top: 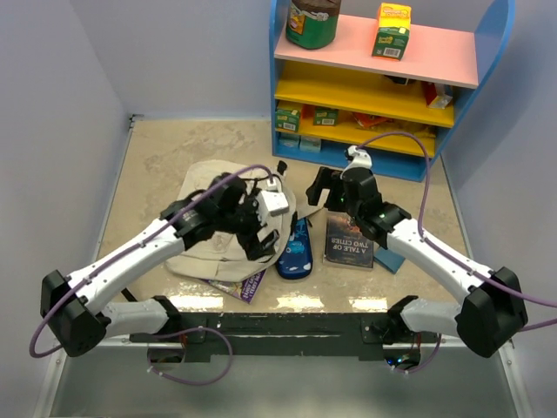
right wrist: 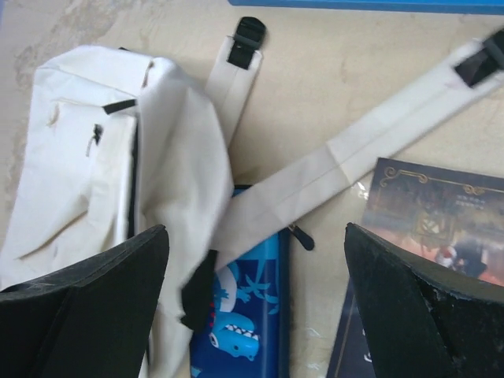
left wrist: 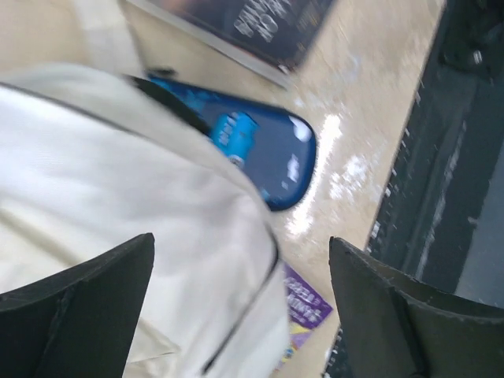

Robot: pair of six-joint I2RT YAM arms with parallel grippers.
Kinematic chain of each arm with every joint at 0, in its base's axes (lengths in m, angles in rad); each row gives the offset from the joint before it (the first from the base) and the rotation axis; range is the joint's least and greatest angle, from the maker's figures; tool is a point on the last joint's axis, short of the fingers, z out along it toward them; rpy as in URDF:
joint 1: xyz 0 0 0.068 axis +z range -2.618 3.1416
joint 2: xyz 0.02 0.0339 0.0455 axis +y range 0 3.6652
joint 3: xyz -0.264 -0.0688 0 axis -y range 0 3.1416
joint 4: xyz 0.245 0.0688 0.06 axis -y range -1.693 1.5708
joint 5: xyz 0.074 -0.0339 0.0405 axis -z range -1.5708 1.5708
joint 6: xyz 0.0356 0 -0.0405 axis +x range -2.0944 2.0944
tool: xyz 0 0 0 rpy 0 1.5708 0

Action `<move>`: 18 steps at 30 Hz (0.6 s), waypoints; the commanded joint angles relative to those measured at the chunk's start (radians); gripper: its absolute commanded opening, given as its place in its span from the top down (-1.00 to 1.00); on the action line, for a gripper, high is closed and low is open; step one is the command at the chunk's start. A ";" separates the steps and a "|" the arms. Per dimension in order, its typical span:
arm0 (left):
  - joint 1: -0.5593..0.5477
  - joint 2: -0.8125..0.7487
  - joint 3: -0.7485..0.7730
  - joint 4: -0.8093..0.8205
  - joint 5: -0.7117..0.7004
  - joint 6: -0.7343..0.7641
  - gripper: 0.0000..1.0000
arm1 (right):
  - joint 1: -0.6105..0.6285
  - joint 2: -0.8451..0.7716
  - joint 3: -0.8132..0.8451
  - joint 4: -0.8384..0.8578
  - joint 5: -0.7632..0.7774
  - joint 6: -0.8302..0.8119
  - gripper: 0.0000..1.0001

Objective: Pack the student bag
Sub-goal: Place the student bag at the center of the board.

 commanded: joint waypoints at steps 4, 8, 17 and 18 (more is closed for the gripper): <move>0.257 -0.053 0.158 0.015 0.046 0.085 -0.93 | 0.067 0.071 0.128 0.114 -0.055 0.013 -0.92; 0.379 -0.012 0.080 0.124 -0.047 0.091 -0.93 | 0.136 0.143 0.145 0.120 -0.038 0.004 -0.93; 0.573 0.266 0.035 0.323 -0.137 0.051 -0.83 | 0.246 0.292 0.180 0.108 0.004 -0.030 -0.93; 0.579 0.283 0.035 0.336 -0.134 0.058 -0.81 | 0.254 0.298 0.183 0.105 0.011 -0.031 -0.92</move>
